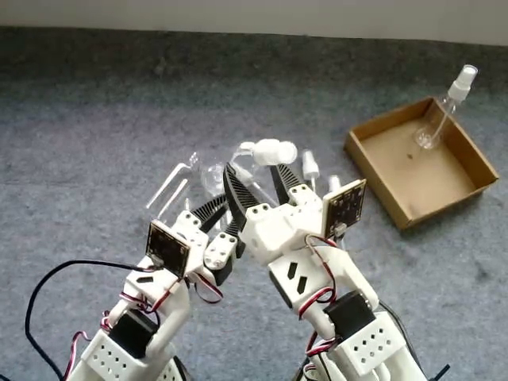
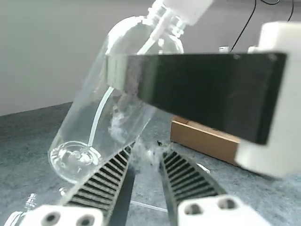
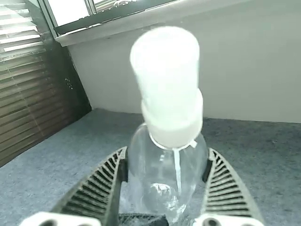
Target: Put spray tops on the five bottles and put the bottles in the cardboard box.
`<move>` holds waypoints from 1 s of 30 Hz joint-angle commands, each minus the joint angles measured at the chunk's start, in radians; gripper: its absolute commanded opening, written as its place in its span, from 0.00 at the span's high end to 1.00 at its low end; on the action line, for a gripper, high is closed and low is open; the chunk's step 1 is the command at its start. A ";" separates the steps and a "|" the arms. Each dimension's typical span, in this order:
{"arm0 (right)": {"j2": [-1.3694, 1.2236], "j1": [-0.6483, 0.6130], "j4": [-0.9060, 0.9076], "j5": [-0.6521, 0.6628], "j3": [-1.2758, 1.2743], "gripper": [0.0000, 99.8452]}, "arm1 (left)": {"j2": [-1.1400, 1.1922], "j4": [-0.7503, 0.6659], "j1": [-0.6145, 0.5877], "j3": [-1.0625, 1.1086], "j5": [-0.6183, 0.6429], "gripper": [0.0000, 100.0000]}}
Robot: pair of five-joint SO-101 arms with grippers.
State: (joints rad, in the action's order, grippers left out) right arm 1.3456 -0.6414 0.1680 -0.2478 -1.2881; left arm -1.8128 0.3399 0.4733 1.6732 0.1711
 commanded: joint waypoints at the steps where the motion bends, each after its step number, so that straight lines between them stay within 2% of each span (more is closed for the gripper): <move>1: -0.002 -0.015 0.001 -0.003 0.067 0.86 | -0.004 0.002 -0.025 0.021 -0.003 0.99; 6: -0.002 -0.008 0.005 0.020 0.067 0.86 | -0.005 0.068 0.067 0.021 -0.005 0.99; 10: -0.004 0.033 0.182 0.227 0.076 0.86 | -0.005 0.158 0.134 0.021 -0.008 0.99; 12: -0.004 0.091 0.229 0.256 0.099 0.86 | -0.005 0.161 0.137 0.021 -0.008 0.99; 22: -0.005 0.496 0.234 0.262 0.148 0.86 | -0.005 0.166 0.133 0.021 -0.008 0.99; 30: -0.012 0.662 0.229 0.347 0.191 0.86 | -0.005 0.166 0.131 0.021 -0.008 0.99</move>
State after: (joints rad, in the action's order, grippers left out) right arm 1.3380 -0.0384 0.3997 0.0790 -1.1945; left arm -1.8128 0.5025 0.5930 1.6732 0.1695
